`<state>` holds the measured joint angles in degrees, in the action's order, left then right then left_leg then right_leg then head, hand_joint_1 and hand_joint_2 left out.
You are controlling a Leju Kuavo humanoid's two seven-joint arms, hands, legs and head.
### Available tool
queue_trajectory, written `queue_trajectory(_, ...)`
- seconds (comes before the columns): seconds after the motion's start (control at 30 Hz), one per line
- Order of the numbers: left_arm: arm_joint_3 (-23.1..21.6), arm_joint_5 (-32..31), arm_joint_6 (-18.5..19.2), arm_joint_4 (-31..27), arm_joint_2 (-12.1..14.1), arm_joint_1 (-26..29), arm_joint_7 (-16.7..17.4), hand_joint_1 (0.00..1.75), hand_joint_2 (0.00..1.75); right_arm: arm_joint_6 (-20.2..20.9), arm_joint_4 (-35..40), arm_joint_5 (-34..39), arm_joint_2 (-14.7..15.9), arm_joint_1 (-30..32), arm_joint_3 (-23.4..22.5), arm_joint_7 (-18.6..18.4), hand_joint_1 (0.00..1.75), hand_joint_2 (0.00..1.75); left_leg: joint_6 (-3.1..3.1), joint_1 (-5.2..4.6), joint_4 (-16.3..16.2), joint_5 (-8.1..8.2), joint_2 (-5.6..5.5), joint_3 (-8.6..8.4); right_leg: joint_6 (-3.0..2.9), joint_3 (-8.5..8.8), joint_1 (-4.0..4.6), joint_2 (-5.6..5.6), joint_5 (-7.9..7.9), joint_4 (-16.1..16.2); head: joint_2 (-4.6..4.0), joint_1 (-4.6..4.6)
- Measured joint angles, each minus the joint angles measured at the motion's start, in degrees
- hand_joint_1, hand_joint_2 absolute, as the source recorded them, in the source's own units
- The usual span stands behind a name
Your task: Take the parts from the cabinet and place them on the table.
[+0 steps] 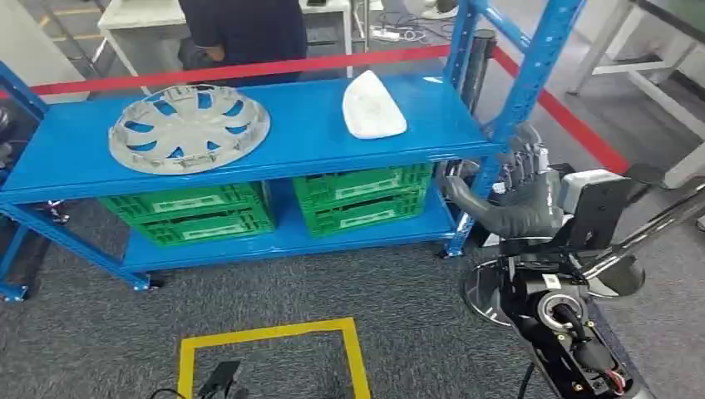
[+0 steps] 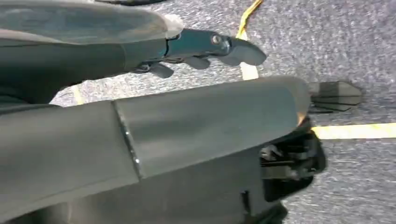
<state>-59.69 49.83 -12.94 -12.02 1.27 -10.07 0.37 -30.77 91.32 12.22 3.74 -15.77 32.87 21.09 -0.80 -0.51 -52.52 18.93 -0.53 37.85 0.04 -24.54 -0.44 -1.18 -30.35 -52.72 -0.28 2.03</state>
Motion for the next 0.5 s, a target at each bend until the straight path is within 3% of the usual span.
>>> queue_trajectory(0.03, 0.0, 0.0, 0.0, 0.0, 0.0, 0.0, 0.0, 0.00, 0.00, 0.0, 0.0, 0.2, 0.0, 0.0, 0.0, 0.0, 0.00, 1.75, 0.40, 0.04, -0.6, -0.91, 0.00, 0.12, 0.37, -0.07, -0.06, 0.04, -0.26, 0.1, 0.00, 0.33)
queue_trajectory(0.1, 0.0, 0.0, 0.0, 0.0, 0.0, 0.1, 0.0, 0.00, 0.00, 0.0, 0.0, 0.2, 0.0, -0.1, 0.0, 0.2, 0.00, 1.75, 1.00, -0.09, -0.9, -0.07, -0.11, -0.07, 1.10, 0.64, -0.04, 0.08, -0.92, 0.6, 0.00, 0.00)
queue_trajectory(0.13, 0.0, 0.0, 0.0, 0.0, -0.1, 0.0, 0.0, 0.00, 0.00, 0.0, 0.0, 0.2, 0.0, -0.2, 0.0, 0.2, 0.00, 1.75, 1.32, 0.36, -0.3, 0.16, -0.06, -0.80, 1.25, 1.14, -0.19, 0.11, -1.67, 0.8, 0.00, -0.07)
queue_trajectory(0.17, 0.0, 0.0, -0.1, 0.0, 0.0, 0.0, 0.0, 0.00, 0.00, 0.0, 0.0, 0.2, 0.0, -0.3, 0.0, 0.4, 0.00, 1.75, 1.67, 0.31, -0.1, 0.45, -0.07, -1.30, 1.51, 0.44, -0.12, 0.47, -2.62, -1.3, 0.00, -0.26)
queue_trajectory(0.2, 0.0, 0.0, -0.2, 0.0, 0.0, -0.1, -0.1, 0.00, 0.00, 0.0, -0.1, 0.2, 0.0, -0.5, 0.0, 0.4, 0.00, 1.75, 1.80, 0.29, -0.1, 0.65, -0.02, -1.49, 1.63, -0.73, -0.13, 0.63, -3.61, -3.7, 0.00, -0.44)
queue_trajectory(0.23, 0.0, 0.0, -0.2, 0.0, 0.0, -0.3, -0.1, 0.00, 0.00, 0.0, -0.2, 0.2, 0.0, -0.6, 0.0, 0.4, 0.00, 1.75, 2.18, 0.28, -0.1, 1.00, -0.01, -1.76, 1.77, -3.72, -0.12, 0.66, -5.55, -9.0, 0.00, -0.77)
queue_trajectory(0.3, 0.0, 0.0, -0.2, 0.0, -0.1, -0.3, -0.1, 0.00, 0.00, 0.0, -0.5, 0.2, 0.0, -0.2, 0.0, 0.3, 0.00, 1.75, 2.35, 0.12, -0.1, 1.66, -0.02, -2.47, 1.83, -10.03, -0.10, 0.66, -8.82, -19.0, 0.00, -0.92)
queue_trajectory(0.33, 0.0, 0.0, -0.2, 0.0, -0.1, -0.2, -0.1, 0.00, 0.00, 0.0, -0.6, 0.2, 0.0, -0.1, 0.0, 0.3, 0.00, 1.75, 2.40, 0.05, -0.2, 2.02, -0.03, -2.91, 1.79, -11.70, -0.08, 0.65, -8.43, -20.9, 0.00, -0.98)
queue_trajectory(0.37, 0.0, 0.0, -0.2, 0.0, -0.1, 0.0, -0.1, 0.00, 0.00, 0.0, -0.8, 0.2, 0.0, -0.1, 0.0, 0.3, 0.00, 1.75, 2.39, -0.05, -0.3, 2.68, -0.10, -3.79, 1.62, -11.90, -0.08, 0.66, -5.11, -18.7, 0.00, -1.11)
queue_trajectory(0.43, 0.0, 0.0, -0.1, 0.0, -0.1, 0.0, -0.1, 0.00, 0.00, 0.0, -0.8, 0.2, 0.0, -0.3, 0.0, 0.3, 0.00, 1.75, 2.27, -0.19, -0.6, 3.59, -0.23, -5.05, 1.09, -8.78, -0.02, 0.66, 2.22, -8.6, 0.00, -1.20)
queue_trajectory(0.47, 0.0, 0.0, -0.2, 0.0, -0.1, 0.0, -0.1, 0.00, 0.00, 0.0, -0.8, 0.2, 0.0, -0.3, 0.0, 0.3, 0.00, 1.75, 2.15, -0.22, -0.7, 3.92, -0.28, -5.47, 0.77, -7.34, 0.06, 0.67, 4.82, -4.3, 0.00, -1.25)
queue_trajectory(0.5, 0.0, 0.0, -0.1, 0.0, -0.1, 0.0, -0.1, 0.00, 0.00, 0.0, -0.8, 0.2, 0.0, -0.3, 0.0, 0.4, 0.00, 1.75, 2.02, -0.22, -0.6, 4.13, -0.28, -5.51, 0.54, -6.56, 0.21, 0.66, 4.86, -2.7, 0.00, -1.25)
